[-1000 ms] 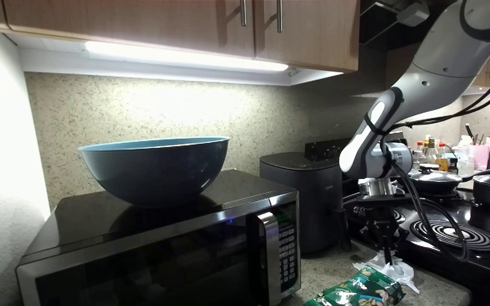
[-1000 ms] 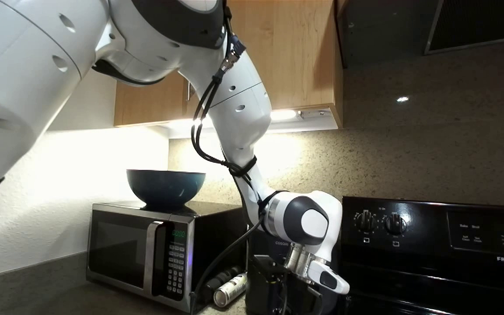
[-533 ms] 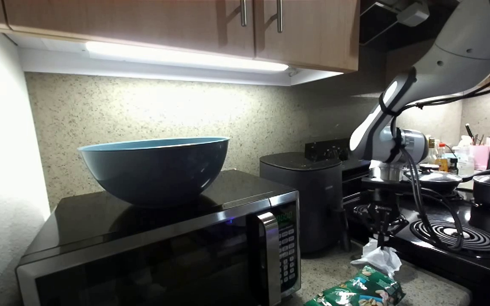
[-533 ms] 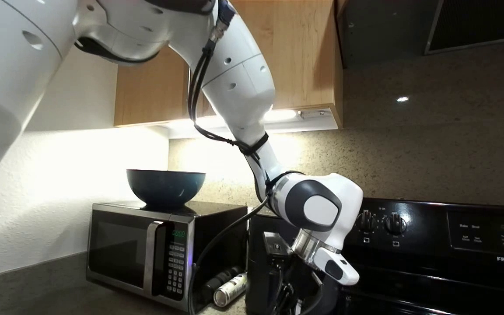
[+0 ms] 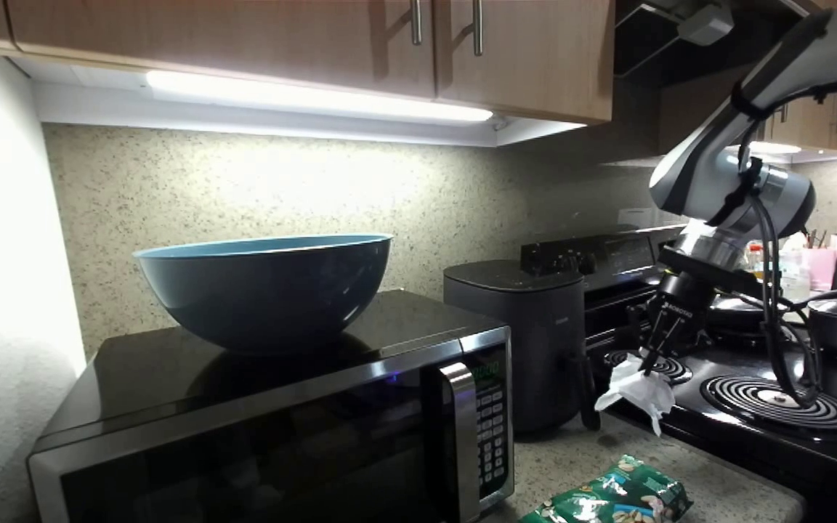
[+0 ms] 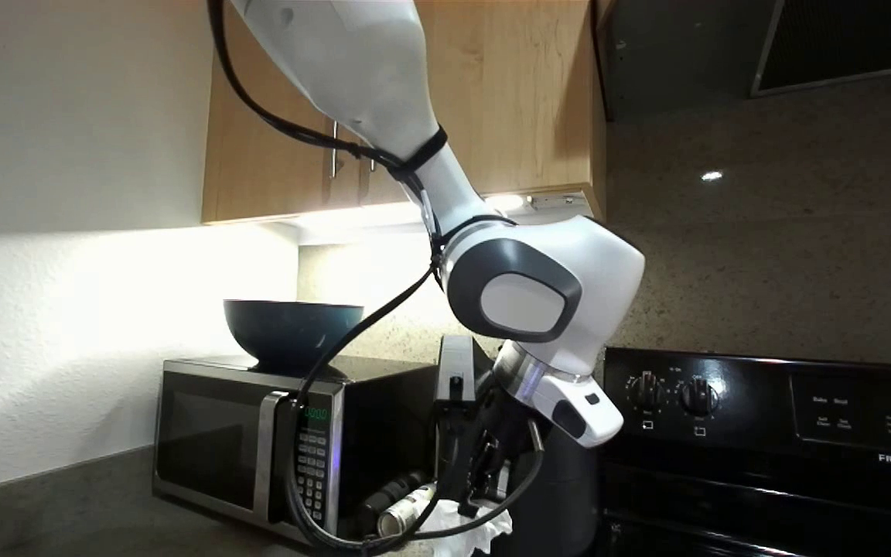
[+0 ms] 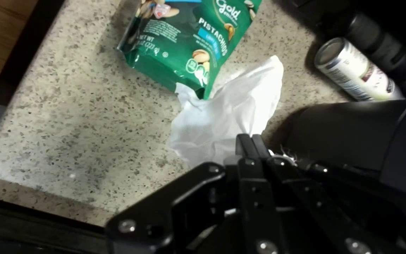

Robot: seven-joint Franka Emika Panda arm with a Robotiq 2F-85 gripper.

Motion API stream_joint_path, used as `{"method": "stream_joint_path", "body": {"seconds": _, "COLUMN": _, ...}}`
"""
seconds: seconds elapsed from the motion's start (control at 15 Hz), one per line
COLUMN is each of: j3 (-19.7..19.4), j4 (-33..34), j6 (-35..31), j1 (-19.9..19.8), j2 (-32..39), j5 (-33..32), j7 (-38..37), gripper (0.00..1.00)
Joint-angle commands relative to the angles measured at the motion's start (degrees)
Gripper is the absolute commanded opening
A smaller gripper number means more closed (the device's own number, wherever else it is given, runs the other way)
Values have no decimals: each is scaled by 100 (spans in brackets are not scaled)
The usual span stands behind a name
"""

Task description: Use the white napkin from the counter to wipe the air fryer.

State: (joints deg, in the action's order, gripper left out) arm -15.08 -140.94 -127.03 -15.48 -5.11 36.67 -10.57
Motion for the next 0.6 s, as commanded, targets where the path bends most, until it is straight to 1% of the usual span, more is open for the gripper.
{"method": "stream_joint_path", "body": {"seconds": 0.0, "j3": -12, "j4": -106, "j6": -36, "j1": 24, "j2": -195, "j5": 68, "j7": 135, "gripper": 0}}
{"method": "stream_joint_path", "body": {"seconds": 0.13, "j3": -13, "j4": -157, "j6": -37, "j1": 28, "j2": -330, "j5": 75, "j7": 153, "gripper": 1}}
{"method": "stream_joint_path", "body": {"seconds": 0.27, "j3": -15, "j4": -147, "j6": -37, "j1": 27, "j2": -271, "j5": 75, "j7": 153, "gripper": 0}}
{"method": "stream_joint_path", "body": {"seconds": 0.53, "j3": 5, "j4": 38, "j6": -49, "j1": 258, "j2": -452, "j5": 1525, "j7": 827, "gripper": 0}}
